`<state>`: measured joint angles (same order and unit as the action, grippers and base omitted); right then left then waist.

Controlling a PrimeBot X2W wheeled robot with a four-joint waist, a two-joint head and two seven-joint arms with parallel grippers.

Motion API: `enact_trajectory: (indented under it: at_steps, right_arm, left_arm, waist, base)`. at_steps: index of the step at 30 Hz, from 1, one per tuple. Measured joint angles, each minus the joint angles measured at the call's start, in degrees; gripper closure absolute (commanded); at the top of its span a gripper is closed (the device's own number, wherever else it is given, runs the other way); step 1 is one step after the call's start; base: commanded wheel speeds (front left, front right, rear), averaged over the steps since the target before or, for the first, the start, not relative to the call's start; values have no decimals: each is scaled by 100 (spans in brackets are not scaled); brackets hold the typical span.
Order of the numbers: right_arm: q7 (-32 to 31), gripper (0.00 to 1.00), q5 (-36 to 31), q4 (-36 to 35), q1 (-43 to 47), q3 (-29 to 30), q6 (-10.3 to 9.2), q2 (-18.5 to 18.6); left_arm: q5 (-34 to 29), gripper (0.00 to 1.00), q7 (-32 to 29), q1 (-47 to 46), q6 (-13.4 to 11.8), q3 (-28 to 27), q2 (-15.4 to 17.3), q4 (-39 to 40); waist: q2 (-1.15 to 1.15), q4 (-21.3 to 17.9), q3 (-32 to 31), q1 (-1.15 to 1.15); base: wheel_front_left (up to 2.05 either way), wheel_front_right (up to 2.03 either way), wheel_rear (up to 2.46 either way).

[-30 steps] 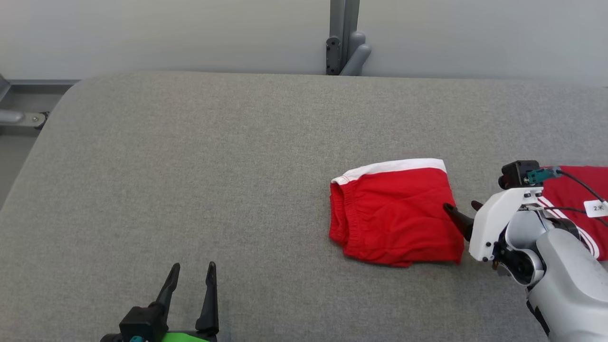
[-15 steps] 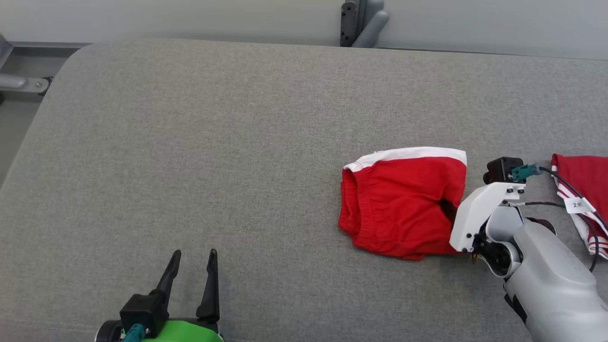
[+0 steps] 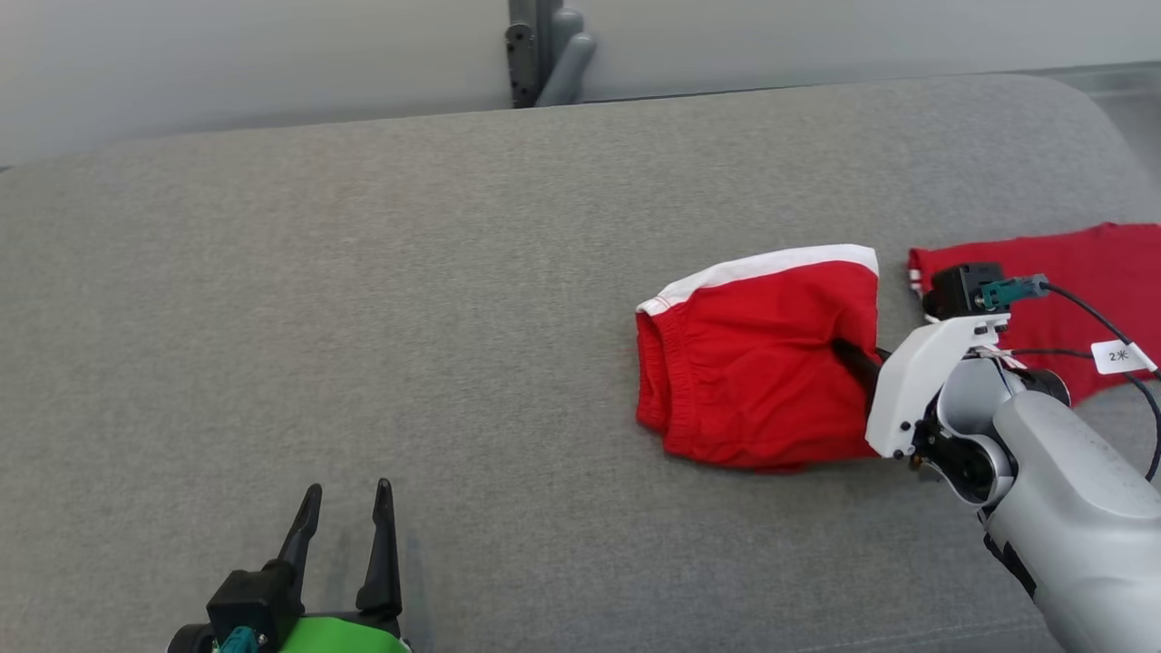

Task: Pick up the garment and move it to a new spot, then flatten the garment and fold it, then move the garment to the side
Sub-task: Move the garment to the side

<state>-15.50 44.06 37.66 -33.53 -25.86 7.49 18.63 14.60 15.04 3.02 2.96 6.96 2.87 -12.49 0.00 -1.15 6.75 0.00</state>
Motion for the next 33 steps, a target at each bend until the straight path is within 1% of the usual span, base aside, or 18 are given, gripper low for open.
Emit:
enact_trajectory:
  at_steps: [8, 11, 14, 17, 20, 24, 25, 30, 33]
  right_arm:
    - [116, 100, -141, -142, -341, -223, 0, 408]
    - [-19, 100, -200, -216, -591, -301, 0, 565]
    - [-289, 100, -199, -305, -808, -338, 0, 786]
    - [-620, 100, -186, -359, -971, -310, 0, 1102]
    - [-911, 100, -242, -287, -1150, -221, 0, 1363]
    - [-1194, 100, -419, -105, -1401, -137, 1, 1504]
    - [-1334, 100, -505, 21, -1502, -91, 0, 1563]
    - [-1493, 100, -1013, 350, -1581, -250, 1, 1922]
    - [-1308, 100, -1303, 545, -1580, -274, 1, 2029]
  left_arm:
    - [-31, 0, 0, -282, 9, 138, -2, -44]
    - [-55, 0, 1, -331, 16, 156, -3, -94]
    - [-66, 0, 1, -373, 32, 136, -7, -123]
    - [-70, 0, 1, -373, 33, 66, -8, -162]
    - [-127, 0, 1, -366, 63, 12, -8, -266]
    - [-155, 0, 1, -372, 109, -29, -5, -388]
    - [-154, 0, 1, -387, 122, -16, -5, -427]
    - [-154, 0, 1, -485, 157, -5, -7, -459]
    - [-145, 0, 1, -486, 153, -53, -5, -469]
  waist:
    - [0, -926, 104, 0]
    - [0, -1169, 163, 0]
    - [0, -1290, 241, 0]
    - [0, -1255, 291, 0]
    - [0, -1125, 332, 0]
    - [0, -928, 412, 0]
    - [0, -821, 457, 0]
    - [0, -532, 573, 0]
    - [0, -368, 644, 0]
  base:
    - [0, 0, 0]
    - [0, 0, 0]
    - [0, 0, 0]
    - [0, 0, 0]
    - [0, 0, 0]
    - [0, 0, 0]
    - [0, 0, 0]
    - [0, 0, 0]
    - [0, 0, 0]
